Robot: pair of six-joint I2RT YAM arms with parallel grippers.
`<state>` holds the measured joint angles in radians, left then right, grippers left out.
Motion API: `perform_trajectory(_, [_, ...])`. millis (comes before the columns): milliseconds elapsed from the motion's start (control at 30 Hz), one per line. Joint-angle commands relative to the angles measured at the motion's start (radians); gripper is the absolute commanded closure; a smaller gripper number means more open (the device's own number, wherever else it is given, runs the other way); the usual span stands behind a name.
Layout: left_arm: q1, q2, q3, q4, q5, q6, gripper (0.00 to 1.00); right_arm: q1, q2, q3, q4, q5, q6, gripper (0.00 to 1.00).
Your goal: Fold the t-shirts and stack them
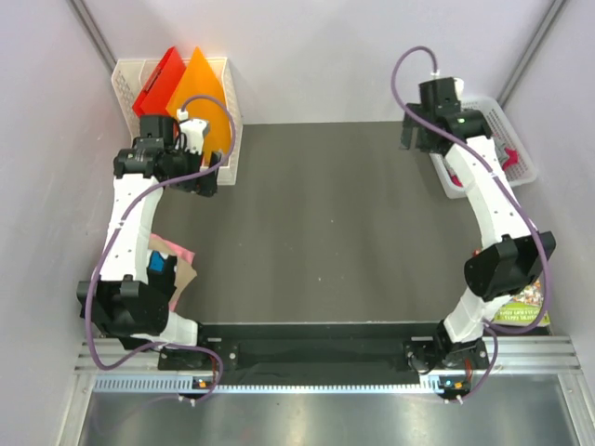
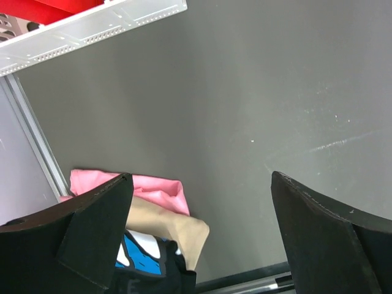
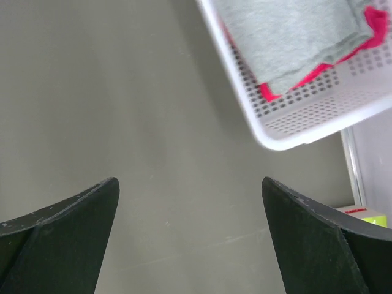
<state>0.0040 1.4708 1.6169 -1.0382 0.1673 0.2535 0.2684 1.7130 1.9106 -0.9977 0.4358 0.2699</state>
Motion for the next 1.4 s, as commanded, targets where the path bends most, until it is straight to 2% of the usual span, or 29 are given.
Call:
perform_trajectory(0, [0.004, -0.006, -0.011, 0.087, -0.008, -0.019, 0.01, -0.162, -0.029, -0.033, 0.138, -0.002, 0.023, 0.0])
perform_trajectory(33, [0.002, 0.012, -0.009, 0.084, -0.009, -0.022, 0.01, -0.252, -0.01, -0.035, 0.19, -0.049, 0.047, 0.0])
perform_trajectory(133, [0.002, 0.051, 0.017, 0.055, -0.026, -0.02, 0.01, -0.38, 0.09, 0.037, 0.214, -0.074, 0.089, 0.0])
perform_trajectory(233, [0.007, 0.046, 0.0, 0.059, -0.068, -0.008, 0.01, -0.444, 0.215, 0.112, 0.217, -0.091, 0.116, 0.01])
perform_trajectory(333, [0.01, 0.017, -0.043, 0.087, -0.083, 0.009, 0.01, -0.52, 0.295, 0.12, 0.257, -0.213, 0.173, 0.01])
perform_trajectory(433, [0.011, -0.007, -0.084, 0.106, -0.098, 0.02, 0.01, -0.544, 0.358, 0.133, 0.298, -0.255, 0.181, 0.02])
perform_trajectory(600, [0.017, -0.007, -0.143, 0.127, -0.094, 0.017, 0.01, -0.551, 0.477, 0.217, 0.269, -0.282, 0.177, 0.04])
perform_trajectory(800, [0.021, 0.003, -0.225, 0.162, -0.072, 0.009, 0.01, -0.58, 0.539, 0.225, 0.289, -0.33, 0.181, 0.05])
perform_trajectory(1000, [0.028, 0.013, -0.29, 0.194, -0.072, 0.003, 0.01, -0.583, 0.597, 0.249, 0.321, -0.404, 0.189, 0.24])
perform_trajectory(1167, [0.037, 0.025, -0.292, 0.181, -0.075, 0.0, 0.01, -0.583, 0.629, 0.254, 0.324, -0.407, 0.177, 0.3])
perform_trajectory(1333, [0.042, 0.028, -0.295, 0.175, -0.089, 0.0, 0.01, -0.583, 0.654, 0.252, 0.32, -0.422, 0.175, 0.32])
perform_trajectory(1367, [0.042, 0.025, -0.295, 0.175, -0.089, 0.001, 0.01, -0.584, 0.657, 0.252, 0.32, -0.425, 0.173, 0.35])
